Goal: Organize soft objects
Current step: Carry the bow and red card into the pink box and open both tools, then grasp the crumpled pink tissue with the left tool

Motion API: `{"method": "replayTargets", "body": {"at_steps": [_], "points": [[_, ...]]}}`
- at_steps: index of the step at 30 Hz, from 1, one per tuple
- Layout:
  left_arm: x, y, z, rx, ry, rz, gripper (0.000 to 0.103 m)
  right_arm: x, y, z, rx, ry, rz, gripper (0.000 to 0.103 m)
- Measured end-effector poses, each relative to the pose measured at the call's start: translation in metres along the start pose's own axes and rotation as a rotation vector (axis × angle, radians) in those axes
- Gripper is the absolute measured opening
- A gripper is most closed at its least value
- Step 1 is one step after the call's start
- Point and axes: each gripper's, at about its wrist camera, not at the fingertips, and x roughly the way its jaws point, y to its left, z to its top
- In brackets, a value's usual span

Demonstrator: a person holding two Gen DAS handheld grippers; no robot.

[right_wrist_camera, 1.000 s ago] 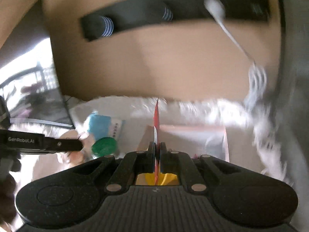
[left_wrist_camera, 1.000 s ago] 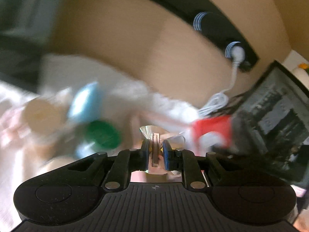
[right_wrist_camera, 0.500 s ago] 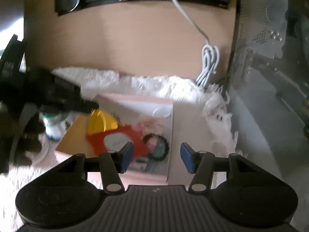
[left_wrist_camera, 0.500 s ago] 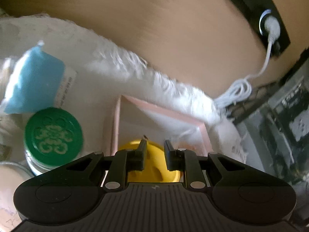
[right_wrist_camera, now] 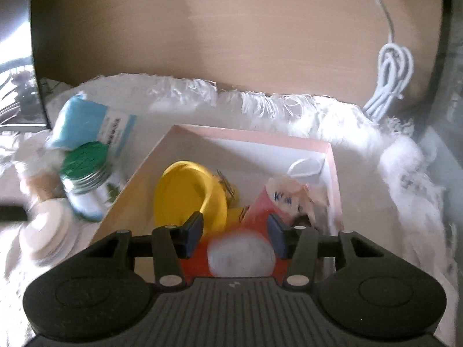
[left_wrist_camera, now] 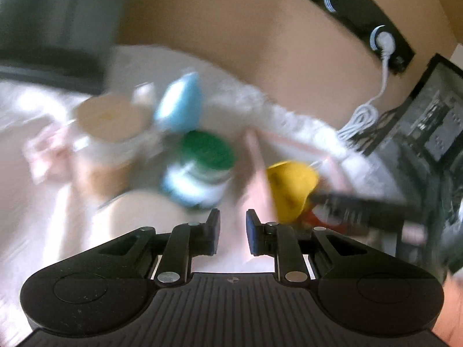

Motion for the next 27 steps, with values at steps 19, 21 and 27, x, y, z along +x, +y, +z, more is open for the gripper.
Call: {"method": "replayTargets", "body": {"at_steps": [19,21,27], "points": [[-0.037,0.087,-0.024,-0.102,-0.024,0.094,0.021,-0.061,0.014,-0.040,0.002,-0.130,-0.049,0.077],[-0.036,0.102,-0.014,-0.170,-0.050,0.116,0.021,-0.073,0.025,-0.048,-0.017,-0.156,-0.042,0.078],[-0.024,0.123,0.032,-0.016,-0.092,0.266,0.021,-0.079,0.067,-0.074,-0.108,-0.115,0.029,0.079]]}}
